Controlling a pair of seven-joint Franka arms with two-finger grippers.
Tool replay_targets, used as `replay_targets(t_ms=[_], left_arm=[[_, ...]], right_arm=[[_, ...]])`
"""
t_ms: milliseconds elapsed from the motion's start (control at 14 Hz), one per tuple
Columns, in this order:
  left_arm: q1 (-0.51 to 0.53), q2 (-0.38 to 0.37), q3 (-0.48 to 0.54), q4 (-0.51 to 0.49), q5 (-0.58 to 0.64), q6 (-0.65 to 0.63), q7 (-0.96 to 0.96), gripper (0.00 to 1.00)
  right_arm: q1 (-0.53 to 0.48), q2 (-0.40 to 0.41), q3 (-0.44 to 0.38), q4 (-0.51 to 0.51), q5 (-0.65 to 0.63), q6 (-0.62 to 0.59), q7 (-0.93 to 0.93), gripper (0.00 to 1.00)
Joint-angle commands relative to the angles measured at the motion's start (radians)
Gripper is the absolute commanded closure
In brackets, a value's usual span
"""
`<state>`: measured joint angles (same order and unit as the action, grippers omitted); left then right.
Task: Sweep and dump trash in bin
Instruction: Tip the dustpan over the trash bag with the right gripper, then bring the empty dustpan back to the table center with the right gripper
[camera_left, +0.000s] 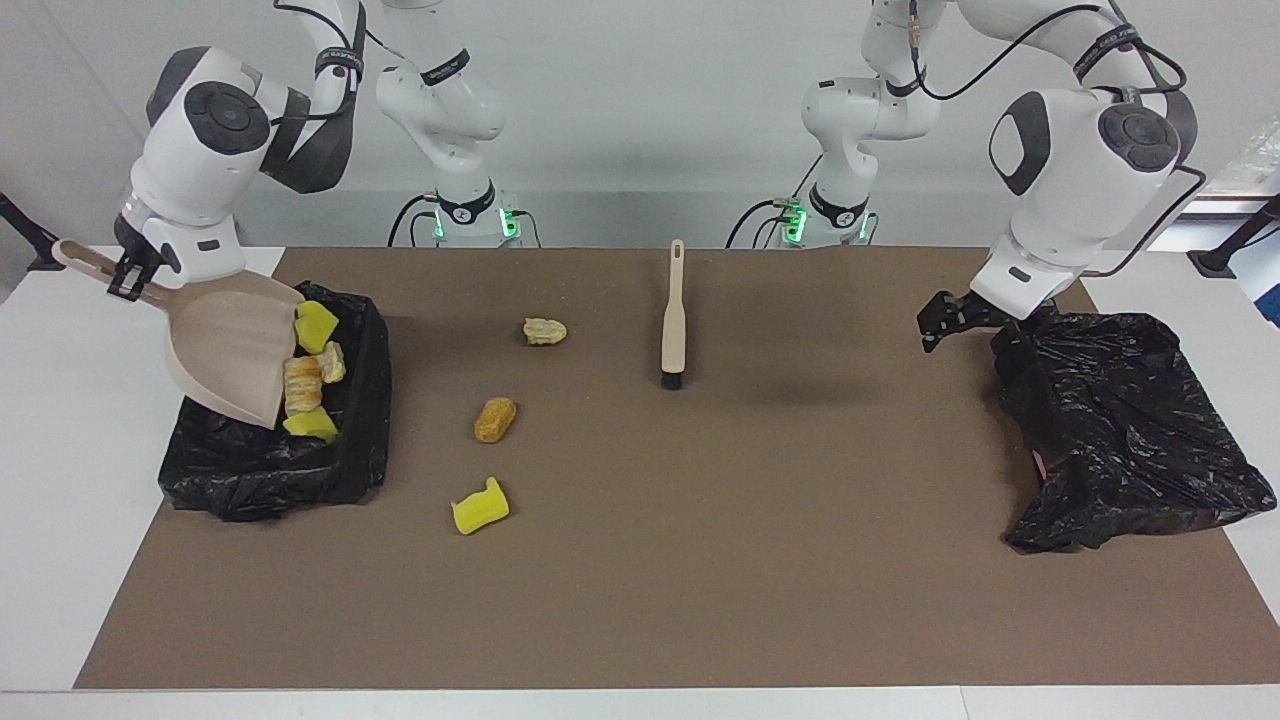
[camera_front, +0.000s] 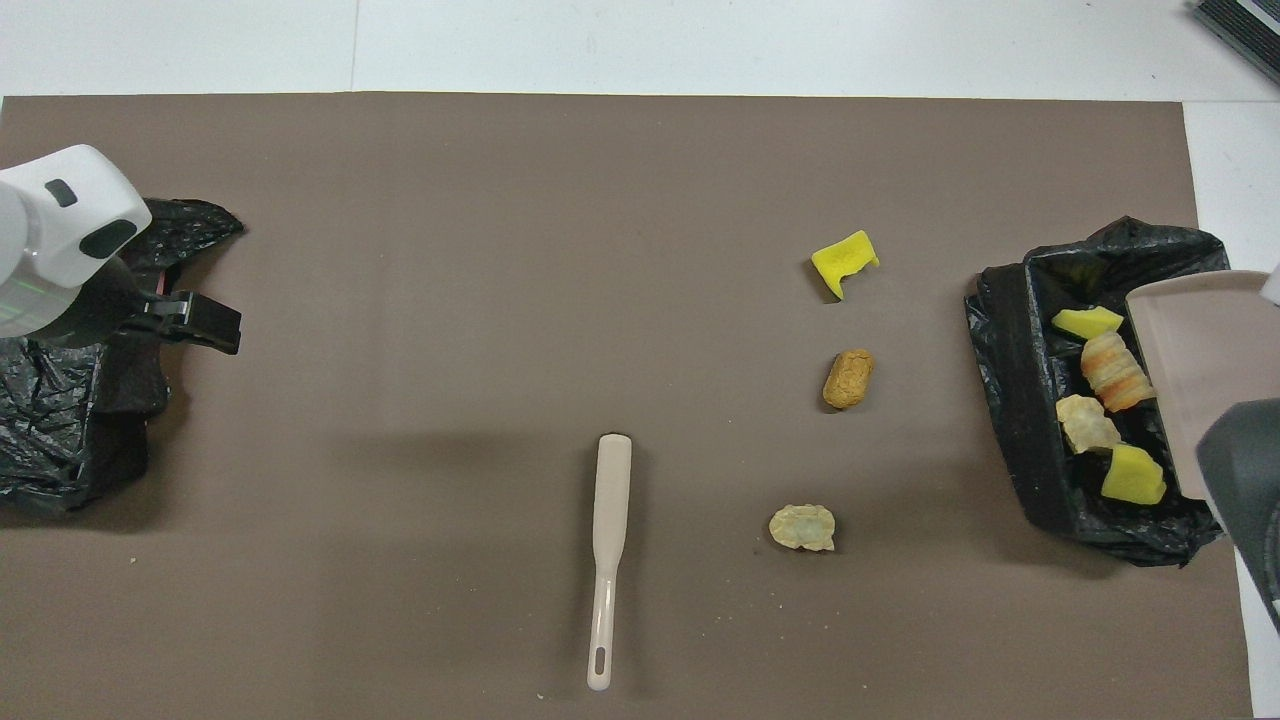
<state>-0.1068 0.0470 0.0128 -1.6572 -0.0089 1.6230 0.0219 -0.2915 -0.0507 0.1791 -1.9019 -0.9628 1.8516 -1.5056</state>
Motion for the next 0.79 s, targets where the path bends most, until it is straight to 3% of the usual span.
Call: replay_targets(t_ms=[0,286,500,714], left_arm=[[0.009,-0.010,-0.004,0.089,0.023,-0.126,0.039,0.00],[0.022,-0.052,0.006,0.060,0.018,-0.107,0.061,0.00],[0.024,-0.053,0.006,0.054,0.012,-0.103,0.053,0.00],[0.022,-0.052,0.004,0.051,0.007,-0.054,0.052,0.00]], right_arm=[[0.069,-0.012,0.002,0.021,-0.065,-0.060,0.022,1.00],[0.135,0.032,0.008,0.113,-0.031,-0.143,0.114,1.00],[0.160,0.061,0.008,0.155,0.119,-0.150,0.178,1.00],[0.169,0.080,0.011,0.173,0.254,-0.178,0.363,1.00]])
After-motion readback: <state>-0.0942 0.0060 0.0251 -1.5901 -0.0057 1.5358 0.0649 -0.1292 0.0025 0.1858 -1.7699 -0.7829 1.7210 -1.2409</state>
